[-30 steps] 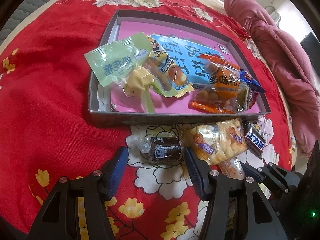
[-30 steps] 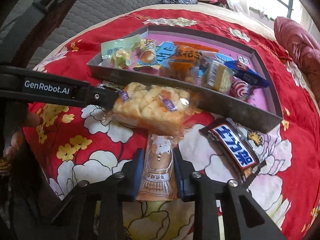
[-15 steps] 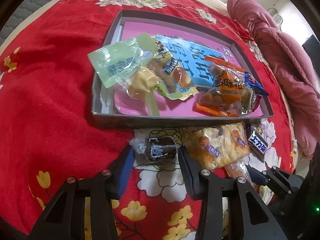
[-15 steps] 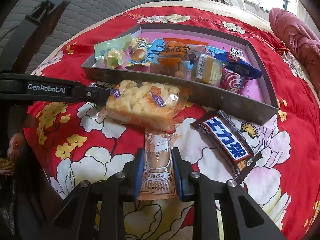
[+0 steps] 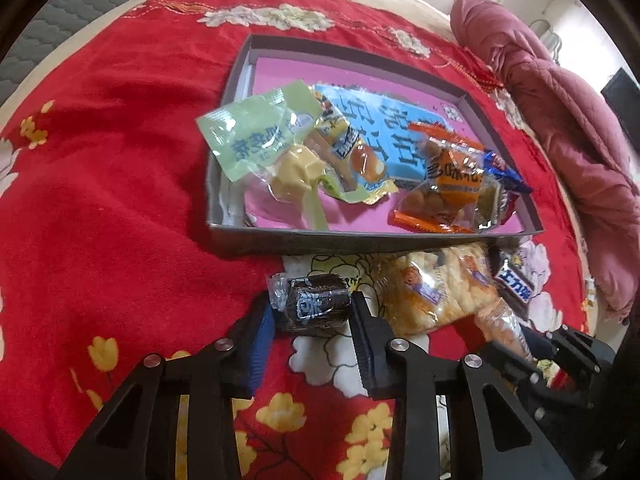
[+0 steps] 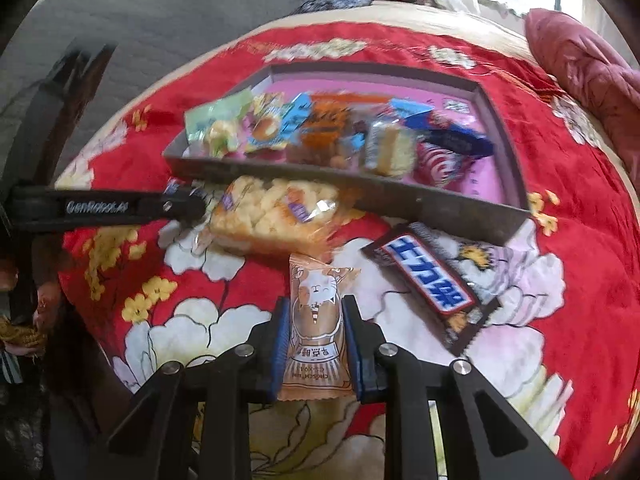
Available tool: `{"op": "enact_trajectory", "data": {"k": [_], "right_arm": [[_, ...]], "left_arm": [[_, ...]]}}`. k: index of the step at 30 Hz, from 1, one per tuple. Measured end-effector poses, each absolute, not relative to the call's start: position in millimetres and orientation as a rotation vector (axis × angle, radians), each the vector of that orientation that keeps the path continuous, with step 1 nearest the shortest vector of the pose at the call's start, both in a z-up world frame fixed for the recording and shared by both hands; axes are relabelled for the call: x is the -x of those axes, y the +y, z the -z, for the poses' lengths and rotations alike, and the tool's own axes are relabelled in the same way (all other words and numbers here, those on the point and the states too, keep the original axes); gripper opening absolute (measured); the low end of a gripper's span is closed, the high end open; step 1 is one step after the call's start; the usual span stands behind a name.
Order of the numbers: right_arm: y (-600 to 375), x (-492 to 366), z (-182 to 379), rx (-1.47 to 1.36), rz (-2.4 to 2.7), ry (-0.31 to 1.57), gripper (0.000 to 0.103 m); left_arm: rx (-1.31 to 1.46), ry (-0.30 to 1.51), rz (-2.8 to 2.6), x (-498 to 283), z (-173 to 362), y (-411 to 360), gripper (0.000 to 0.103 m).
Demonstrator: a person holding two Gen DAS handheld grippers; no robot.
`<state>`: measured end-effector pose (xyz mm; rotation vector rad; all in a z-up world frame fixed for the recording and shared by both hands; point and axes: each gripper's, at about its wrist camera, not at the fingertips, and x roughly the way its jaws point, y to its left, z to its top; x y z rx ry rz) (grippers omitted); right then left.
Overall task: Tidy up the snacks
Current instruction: 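Grasp the beige pastry pack with the right tool while the left tool grasps the dark wrapped candy, then lift the pastry pack and dark candy and carry them over the tray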
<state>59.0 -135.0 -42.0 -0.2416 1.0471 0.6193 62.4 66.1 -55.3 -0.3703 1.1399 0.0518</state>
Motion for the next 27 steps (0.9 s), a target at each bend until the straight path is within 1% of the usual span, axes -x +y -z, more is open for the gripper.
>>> {"op": "enact_trajectory", "data": {"k": [7, 16, 27], "right_arm": [[-151.8, -64.6, 22.0, 0.139, -0.610, 0.995, 0.025], [-171.4, -64.2, 5.8, 0.050, -0.602, 0.954, 0.025], [-178.0, -68.9, -14.5, -0.022, -0.631, 0.839, 0.025]], "left_arm": [[0.375, 1.089, -0.033, -57.1, 29.9, 66.6, 0.038], [0.374, 1.068, -0.024, -54.4, 17.7, 62.7, 0.038], [0.368, 1.034, -0.007, -56.4, 2.9, 54.3, 0.038]]}}
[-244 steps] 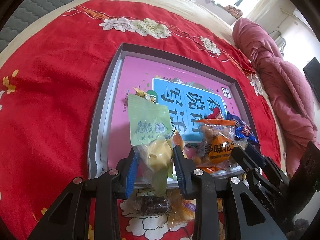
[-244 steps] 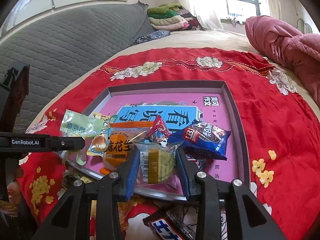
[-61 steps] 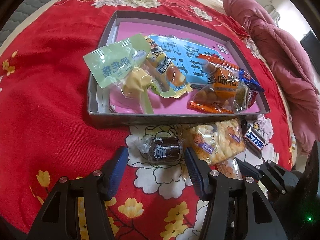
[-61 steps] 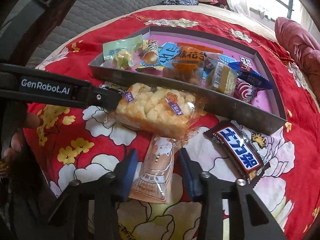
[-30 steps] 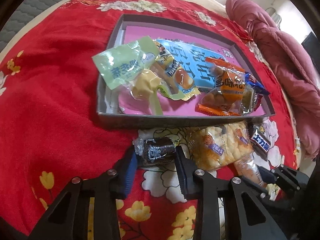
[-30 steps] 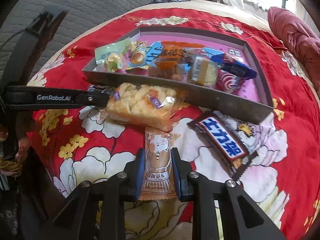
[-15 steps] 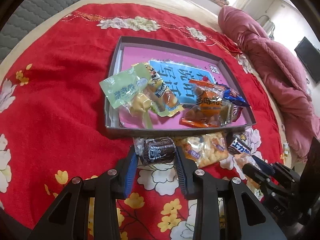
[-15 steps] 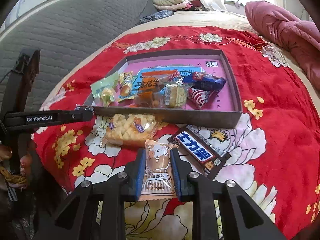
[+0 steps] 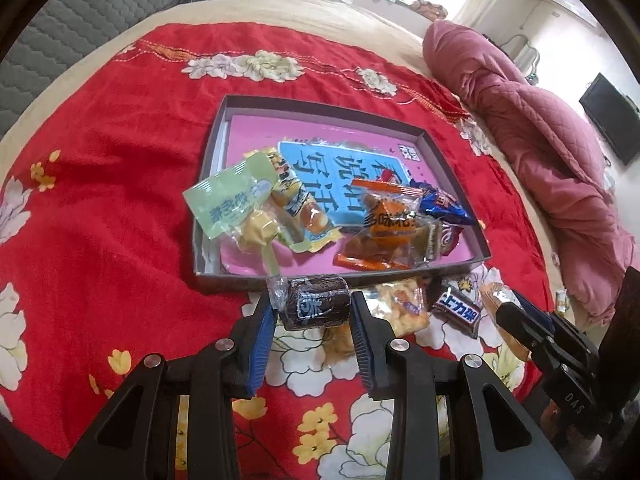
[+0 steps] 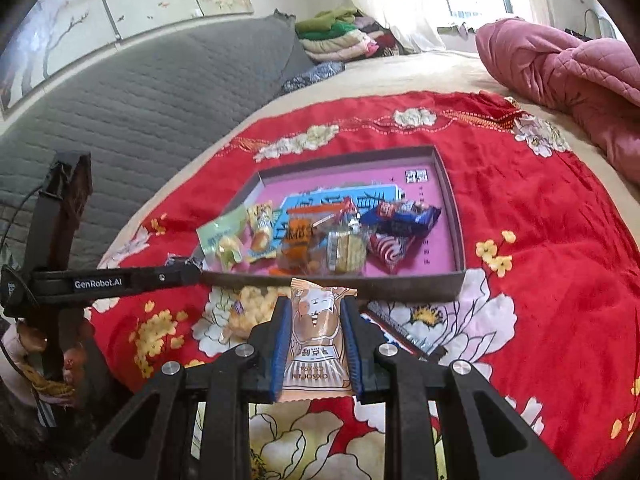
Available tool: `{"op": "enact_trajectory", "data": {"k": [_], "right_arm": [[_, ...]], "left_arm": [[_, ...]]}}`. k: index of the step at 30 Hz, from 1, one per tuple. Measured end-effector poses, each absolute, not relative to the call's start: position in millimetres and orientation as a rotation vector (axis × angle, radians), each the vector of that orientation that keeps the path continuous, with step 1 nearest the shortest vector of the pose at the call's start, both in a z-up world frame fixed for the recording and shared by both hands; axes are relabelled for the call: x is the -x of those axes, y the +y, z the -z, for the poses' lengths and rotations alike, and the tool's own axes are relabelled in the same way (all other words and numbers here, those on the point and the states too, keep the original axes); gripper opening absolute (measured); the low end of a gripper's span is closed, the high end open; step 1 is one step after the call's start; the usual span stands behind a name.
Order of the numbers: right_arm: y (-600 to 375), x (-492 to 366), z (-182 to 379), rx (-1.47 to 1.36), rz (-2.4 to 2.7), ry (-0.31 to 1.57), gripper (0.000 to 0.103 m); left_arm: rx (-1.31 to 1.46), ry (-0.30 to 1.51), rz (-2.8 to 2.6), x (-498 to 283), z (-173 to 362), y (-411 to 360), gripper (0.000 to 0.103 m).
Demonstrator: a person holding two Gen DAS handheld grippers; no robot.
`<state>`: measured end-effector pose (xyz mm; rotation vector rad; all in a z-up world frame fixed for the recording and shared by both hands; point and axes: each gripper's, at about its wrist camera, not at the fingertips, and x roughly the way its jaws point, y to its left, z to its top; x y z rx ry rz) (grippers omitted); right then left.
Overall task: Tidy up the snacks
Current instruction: 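Lift the pastry pack and dark candy and carry them over the tray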
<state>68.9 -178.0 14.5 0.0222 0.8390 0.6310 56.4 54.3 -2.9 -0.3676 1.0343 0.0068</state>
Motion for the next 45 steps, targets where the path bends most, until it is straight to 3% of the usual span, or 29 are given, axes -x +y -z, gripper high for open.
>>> {"op": "enact_trajectory", "data": {"k": [45], "right_arm": [[-181.5, -130.8, -20.5, -0.035, -0.599, 0.731, 0.025]], "left_arm": [[0.341, 1.038, -0.035, -113.2, 17.3, 43.5, 0.038]]}}
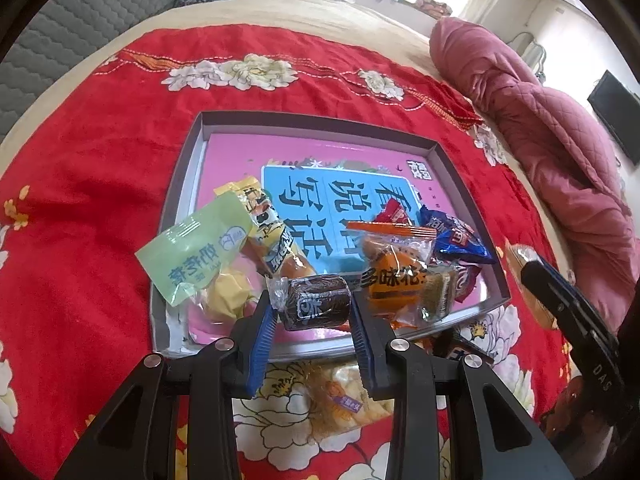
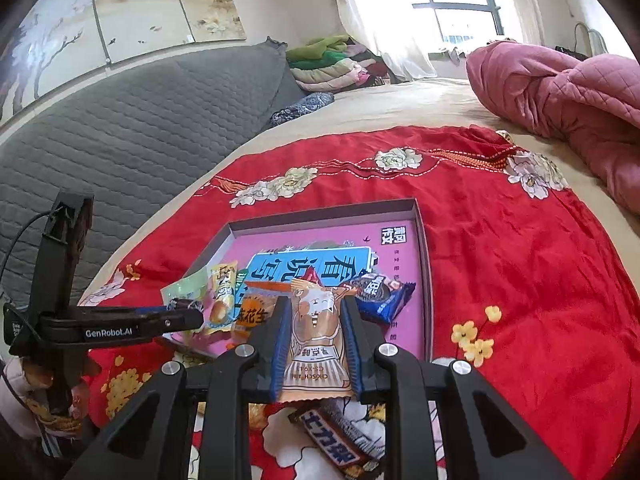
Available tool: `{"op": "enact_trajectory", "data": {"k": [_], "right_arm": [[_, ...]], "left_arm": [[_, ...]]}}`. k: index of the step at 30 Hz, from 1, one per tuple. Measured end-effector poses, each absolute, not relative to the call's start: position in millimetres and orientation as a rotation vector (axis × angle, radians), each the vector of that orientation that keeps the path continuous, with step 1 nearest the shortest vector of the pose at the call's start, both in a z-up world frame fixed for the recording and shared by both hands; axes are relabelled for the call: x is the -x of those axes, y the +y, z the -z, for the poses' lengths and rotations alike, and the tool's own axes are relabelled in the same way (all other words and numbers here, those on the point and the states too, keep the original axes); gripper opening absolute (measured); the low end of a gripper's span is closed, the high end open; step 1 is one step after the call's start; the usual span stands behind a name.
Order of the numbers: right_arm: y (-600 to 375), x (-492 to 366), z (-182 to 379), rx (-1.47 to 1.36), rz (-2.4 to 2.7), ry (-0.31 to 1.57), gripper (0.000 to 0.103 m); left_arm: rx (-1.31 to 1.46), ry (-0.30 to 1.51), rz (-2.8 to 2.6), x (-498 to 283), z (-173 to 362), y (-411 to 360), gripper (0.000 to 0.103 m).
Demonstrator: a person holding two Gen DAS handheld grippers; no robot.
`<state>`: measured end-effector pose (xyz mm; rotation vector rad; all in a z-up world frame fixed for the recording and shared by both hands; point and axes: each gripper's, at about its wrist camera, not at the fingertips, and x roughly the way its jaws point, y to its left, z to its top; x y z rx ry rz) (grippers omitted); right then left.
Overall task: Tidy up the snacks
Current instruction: 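Lift the pastry pack and dark candy and carry them over the tray, then lower the pastry pack and dark candy onto the snacks in the tray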
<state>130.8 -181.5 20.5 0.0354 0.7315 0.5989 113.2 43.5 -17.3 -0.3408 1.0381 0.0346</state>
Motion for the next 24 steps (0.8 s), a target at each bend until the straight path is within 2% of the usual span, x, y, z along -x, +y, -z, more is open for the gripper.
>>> {"op": "enact_trajectory", "data": {"k": [24], "right_arm": [[-148.8, -153.8, 4.4, 0.094, -0.643, 0.754, 0.025]], "left_arm": [[0.324, 1.091, -0.024, -126.2, 37.5, 31.9, 0.038]]}}
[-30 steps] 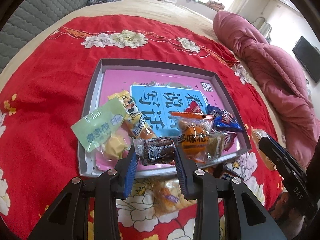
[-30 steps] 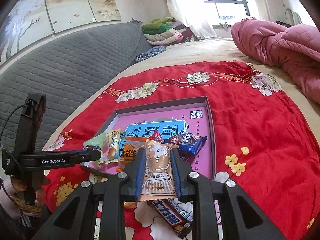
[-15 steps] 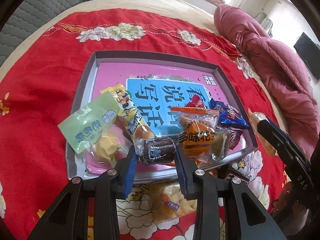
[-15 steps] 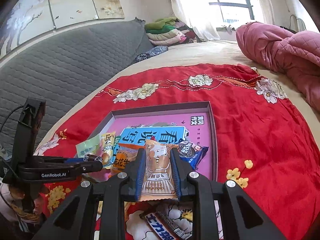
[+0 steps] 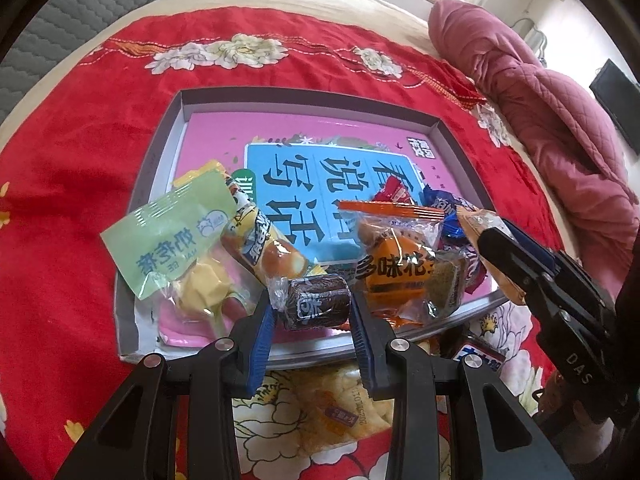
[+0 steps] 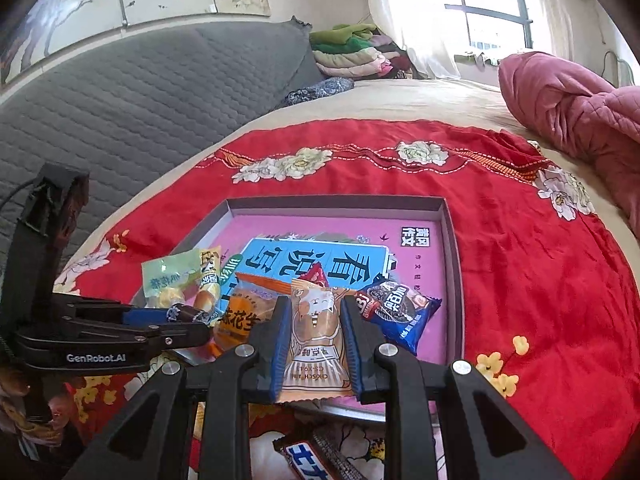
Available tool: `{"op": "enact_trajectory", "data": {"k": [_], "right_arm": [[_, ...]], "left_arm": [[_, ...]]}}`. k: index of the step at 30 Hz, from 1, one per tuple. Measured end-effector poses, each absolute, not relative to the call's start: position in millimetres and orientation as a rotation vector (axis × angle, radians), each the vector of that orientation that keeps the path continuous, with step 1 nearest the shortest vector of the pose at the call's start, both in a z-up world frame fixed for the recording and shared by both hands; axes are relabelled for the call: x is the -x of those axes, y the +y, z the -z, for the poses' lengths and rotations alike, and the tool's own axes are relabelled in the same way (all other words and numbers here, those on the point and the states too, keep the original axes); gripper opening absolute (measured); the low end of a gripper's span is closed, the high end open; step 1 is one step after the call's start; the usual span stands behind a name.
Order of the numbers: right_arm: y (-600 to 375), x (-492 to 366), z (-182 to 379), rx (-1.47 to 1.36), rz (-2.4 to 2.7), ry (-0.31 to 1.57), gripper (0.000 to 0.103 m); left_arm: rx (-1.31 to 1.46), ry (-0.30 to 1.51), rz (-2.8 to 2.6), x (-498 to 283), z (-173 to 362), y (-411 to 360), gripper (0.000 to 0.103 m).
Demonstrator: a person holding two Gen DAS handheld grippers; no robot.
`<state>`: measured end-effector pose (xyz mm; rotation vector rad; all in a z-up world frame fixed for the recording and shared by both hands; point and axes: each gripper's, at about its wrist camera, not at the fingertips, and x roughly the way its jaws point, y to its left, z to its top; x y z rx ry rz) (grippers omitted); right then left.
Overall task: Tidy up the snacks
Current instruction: 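Lower the pastry pack and dark candy onto the snacks in the tray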
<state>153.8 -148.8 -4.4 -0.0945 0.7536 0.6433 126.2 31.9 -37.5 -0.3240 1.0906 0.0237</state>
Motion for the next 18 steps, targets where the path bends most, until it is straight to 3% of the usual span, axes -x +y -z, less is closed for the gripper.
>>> {"op": "enact_trajectory", "data": {"k": [18], "right_arm": [[-148.9, -164.9, 17.7, 0.106, -0.590, 0.790, 0.025]], "left_arm": [[0.330, 1.100, -0.037, -127.6, 40.5, 34.0, 0.038]]}}
